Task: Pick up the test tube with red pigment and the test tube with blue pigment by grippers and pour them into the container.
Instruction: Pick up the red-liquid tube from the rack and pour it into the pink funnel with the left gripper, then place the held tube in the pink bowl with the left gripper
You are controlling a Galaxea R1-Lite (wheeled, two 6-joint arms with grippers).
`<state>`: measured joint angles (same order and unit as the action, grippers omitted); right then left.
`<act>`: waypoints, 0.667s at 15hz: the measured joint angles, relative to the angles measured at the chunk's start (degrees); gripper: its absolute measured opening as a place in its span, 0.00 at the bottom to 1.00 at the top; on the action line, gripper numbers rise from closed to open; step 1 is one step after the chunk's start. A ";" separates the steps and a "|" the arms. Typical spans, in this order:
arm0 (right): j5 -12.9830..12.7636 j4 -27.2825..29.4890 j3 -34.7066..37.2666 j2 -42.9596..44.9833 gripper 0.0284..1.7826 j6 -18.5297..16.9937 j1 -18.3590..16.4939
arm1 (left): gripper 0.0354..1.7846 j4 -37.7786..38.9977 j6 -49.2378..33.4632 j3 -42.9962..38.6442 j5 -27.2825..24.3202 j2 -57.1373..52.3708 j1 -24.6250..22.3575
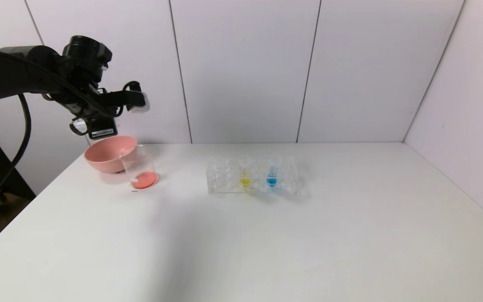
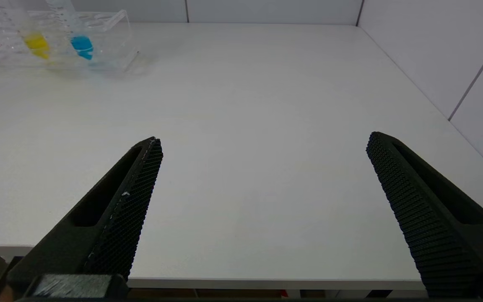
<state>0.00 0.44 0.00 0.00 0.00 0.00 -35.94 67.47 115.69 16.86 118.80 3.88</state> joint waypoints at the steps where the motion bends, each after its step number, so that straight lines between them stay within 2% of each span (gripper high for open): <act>1: 0.00 0.00 0.00 0.00 1.00 0.00 0.00 | 0.26 1.33 -2.54 -0.01 -0.50 -0.69 -0.09; 7: 0.00 0.00 0.00 0.00 1.00 0.00 0.00 | 0.26 11.46 -27.01 -0.04 -6.01 -4.06 -1.01; 10: 0.02 0.00 0.00 0.00 1.00 0.00 0.00 | 0.26 17.15 -37.16 -0.04 -6.53 -4.94 -1.65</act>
<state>0.02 0.44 0.00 0.00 0.00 0.00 -18.79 30.32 115.65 10.33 113.86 2.23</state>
